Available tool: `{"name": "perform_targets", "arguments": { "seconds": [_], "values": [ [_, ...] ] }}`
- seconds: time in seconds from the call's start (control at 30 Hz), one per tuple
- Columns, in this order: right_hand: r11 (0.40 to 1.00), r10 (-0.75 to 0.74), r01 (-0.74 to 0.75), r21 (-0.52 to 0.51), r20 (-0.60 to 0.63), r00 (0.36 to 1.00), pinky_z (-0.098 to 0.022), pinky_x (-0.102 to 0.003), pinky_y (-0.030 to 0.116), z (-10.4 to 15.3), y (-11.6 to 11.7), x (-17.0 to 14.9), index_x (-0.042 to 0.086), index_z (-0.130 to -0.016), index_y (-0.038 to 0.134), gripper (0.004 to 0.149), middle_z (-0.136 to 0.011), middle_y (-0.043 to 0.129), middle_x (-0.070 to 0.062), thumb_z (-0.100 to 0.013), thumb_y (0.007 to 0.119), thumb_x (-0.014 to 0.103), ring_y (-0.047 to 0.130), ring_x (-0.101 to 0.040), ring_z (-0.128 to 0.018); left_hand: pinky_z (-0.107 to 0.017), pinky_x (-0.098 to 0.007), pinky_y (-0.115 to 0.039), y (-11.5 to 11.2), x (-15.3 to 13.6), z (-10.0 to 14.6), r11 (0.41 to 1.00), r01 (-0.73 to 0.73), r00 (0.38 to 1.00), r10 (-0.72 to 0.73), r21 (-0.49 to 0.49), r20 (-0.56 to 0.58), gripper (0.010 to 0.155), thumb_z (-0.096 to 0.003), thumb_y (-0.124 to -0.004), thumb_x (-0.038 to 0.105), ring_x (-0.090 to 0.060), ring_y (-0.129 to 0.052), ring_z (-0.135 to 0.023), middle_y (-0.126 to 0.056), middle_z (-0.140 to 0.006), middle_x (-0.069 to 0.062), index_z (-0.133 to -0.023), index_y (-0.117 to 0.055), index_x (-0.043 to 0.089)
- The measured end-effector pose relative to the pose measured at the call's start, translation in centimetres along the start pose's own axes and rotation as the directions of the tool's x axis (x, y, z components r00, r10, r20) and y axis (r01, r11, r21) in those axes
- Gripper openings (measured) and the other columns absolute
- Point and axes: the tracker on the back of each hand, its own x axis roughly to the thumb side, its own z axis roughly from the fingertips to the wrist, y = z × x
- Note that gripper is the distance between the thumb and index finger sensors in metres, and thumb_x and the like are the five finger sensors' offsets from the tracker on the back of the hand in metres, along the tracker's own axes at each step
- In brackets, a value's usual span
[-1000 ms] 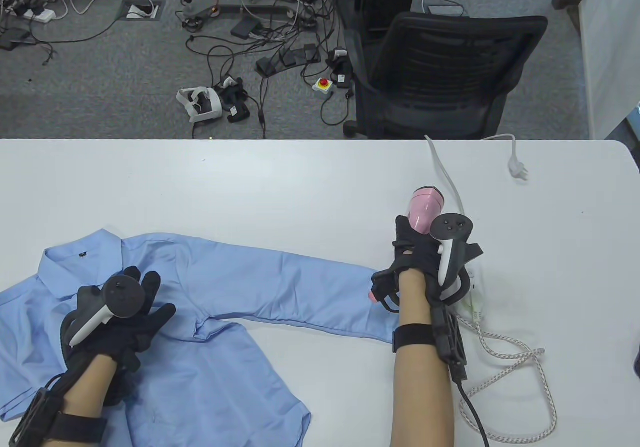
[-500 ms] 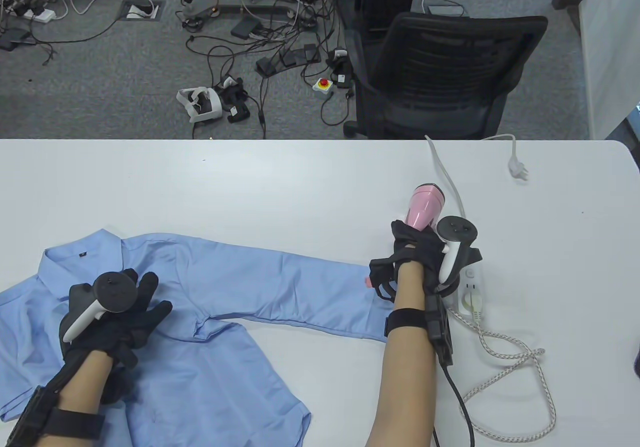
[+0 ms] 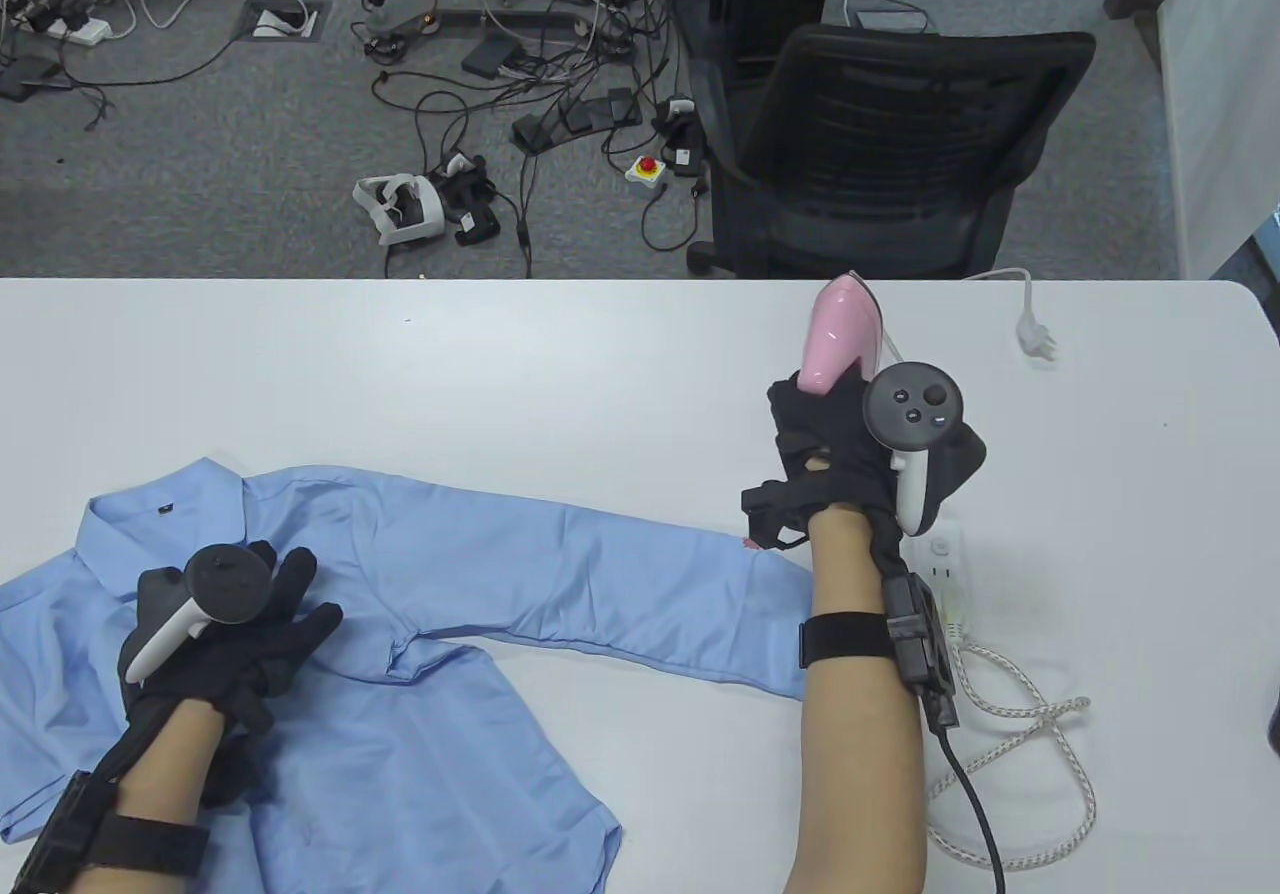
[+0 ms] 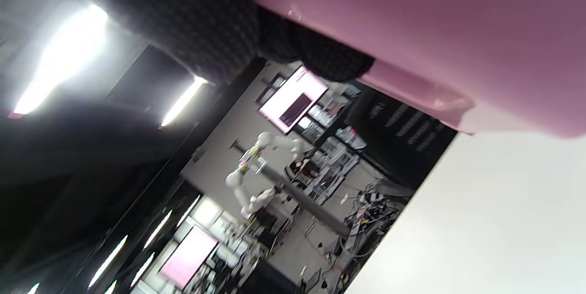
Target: Iron long-sleeve shirt with electric iron on table
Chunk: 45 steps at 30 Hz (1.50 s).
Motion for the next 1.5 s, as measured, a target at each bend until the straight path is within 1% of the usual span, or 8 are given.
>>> {"name": "perform_targets", "arguments": {
  "seconds": [0.1, 0.27, 0.43, 0.53, 0.87, 1.17, 1.37, 1.5],
  "values": [
    [0.991, 0.131, -0.13, 0.017, -0.039, 0.991, -0.032, -0.036, 0.084, 1.8, 0.1, 4.7, 0.018, -0.064, 0.082, 0.043, -0.05, 0.092, -0.002, -0.032, 0.086, 0.046, 0.094, -0.028, -0.045, -0.07, -0.065, -0.004, -0.2, 0.0, -0.1, 1.0, 0.02, 1.0, -0.02, -0.003, -0.008, 0.075, -0.0497, -0.054, 0.07, -0.036, -0.002, -0.109, -0.001, -0.12, -0.003, -0.11, -0.021, 0.039],
    [0.957, -0.025, 0.003, 0.291, 0.073, 0.997, -0.036, -0.034, 0.091, 4.5, 3.6, 10.1, 0.015, -0.07, 0.078, 0.046, -0.057, 0.088, -0.004, -0.034, 0.085, 0.043, 0.103, -0.019, -0.046, -0.07, -0.064, -0.002, -0.7, -0.4, -0.6, 0.998, 0.036, 0.999, -0.037, -0.043, -0.04, 0.074, -0.0501, -0.054, 0.069, -0.035, -0.002, -0.109, -0.001, -0.12, -0.003, -0.11, -0.022, 0.039],
    [0.715, -0.21, 0.227, 0.662, -0.107, 0.972, -0.034, -0.032, 0.092, 7.1, 10.3, 12.5, 0.011, -0.076, 0.073, 0.052, -0.059, 0.085, -0.004, -0.037, 0.082, 0.045, 0.104, -0.015, -0.042, -0.07, -0.064, -0.003, -1.0, -0.1, -0.6, 0.996, 0.075, 0.996, -0.077, -0.039, -0.038, 0.074, -0.0501, -0.054, 0.069, -0.035, -0.002, -0.109, -0.002, -0.12, -0.003, -0.11, -0.023, 0.039],
    [0.586, -0.219, 0.28, 0.76, -0.184, 0.958, -0.033, -0.031, 0.092, 8.8, 15.0, 13.0, 0.01, -0.078, 0.07, 0.054, -0.061, 0.083, -0.004, -0.039, 0.08, 0.046, 0.103, -0.013, -0.041, -0.07, -0.064, -0.003, -1.1, 0.0, -0.6, 0.996, 0.084, 0.996, -0.086, -0.042, -0.038, 0.073, -0.0501, -0.055, 0.069, -0.035, -0.002, -0.109, -0.005, -0.121, -0.003, -0.11, -0.025, 0.04],
    [0.363, -0.103, 0.457, 0.812, -0.453, 0.886, -0.041, -0.033, 0.088, 11.7, 27.0, 10.0, 0.009, -0.083, 0.063, 0.058, -0.068, 0.078, -0.005, -0.041, 0.076, 0.047, 0.099, -0.016, -0.05, -0.071, -0.065, -0.006, -0.5, 0.0, -0.3, 0.997, 0.071, 0.997, -0.071, 0.03, -0.022, 0.068, -0.051, -0.055, 0.066, -0.035, -0.011, -0.111, -0.016, -0.124, -0.003, -0.11, -0.034, 0.041],
    [0.152, -0.107, 0.623, 0.767, -0.614, 0.782, -0.055, -0.04, 0.079, 11.8, 31.7, 6.3, 0.005, -0.092, 0.049, 0.066, -0.081, 0.065, -0.011, -0.043, 0.075, 0.04, 0.088, -0.024, -0.07, -0.071, -0.064, -0.006, -0.9, 0.2, -0.5, 0.996, 0.095, 0.995, -0.094, 0.005, -0.026, 0.062, -0.0534, -0.053, 0.06, -0.034, -0.011, -0.11, -0.015, -0.123, -0.003, -0.11, -0.035, 0.041],
    [0.269, -0.002, 0.545, 0.794, -0.565, 0.825, -0.054, -0.034, 0.082, 11.6, 32.0, 6.1, 0.007, -0.092, 0.049, 0.064, -0.08, 0.068, -0.007, -0.044, 0.074, 0.041, 0.09, -0.019, -0.069, -0.073, -0.064, -0.009, -1.6, 0.5, -1.0, 0.989, 0.146, 0.988, -0.146, -0.013, -0.048, 0.061, -0.0527, -0.054, 0.062, -0.035, -0.016, -0.111, -0.021, -0.123, -0.003, -0.109, -0.041, 0.042],
    [0.331, 0.049, 0.601, 0.727, -0.65, 0.758, -0.05, -0.033, 0.086, 11.3, 31.3, 4.8, 0.007, -0.088, 0.054, 0.062, -0.077, 0.071, -0.007, -0.043, 0.075, 0.043, 0.093, -0.018, -0.065, -0.074, -0.065, -0.013, -1.6, 0.6, -0.9, 0.99, 0.142, 0.988, -0.143, -0.004, -0.051, 0.06, -0.053, -0.054, 0.061, -0.036, -0.018, -0.111, -0.022, -0.123, -0.002, -0.109, -0.042, 0.042]
  ]
}}
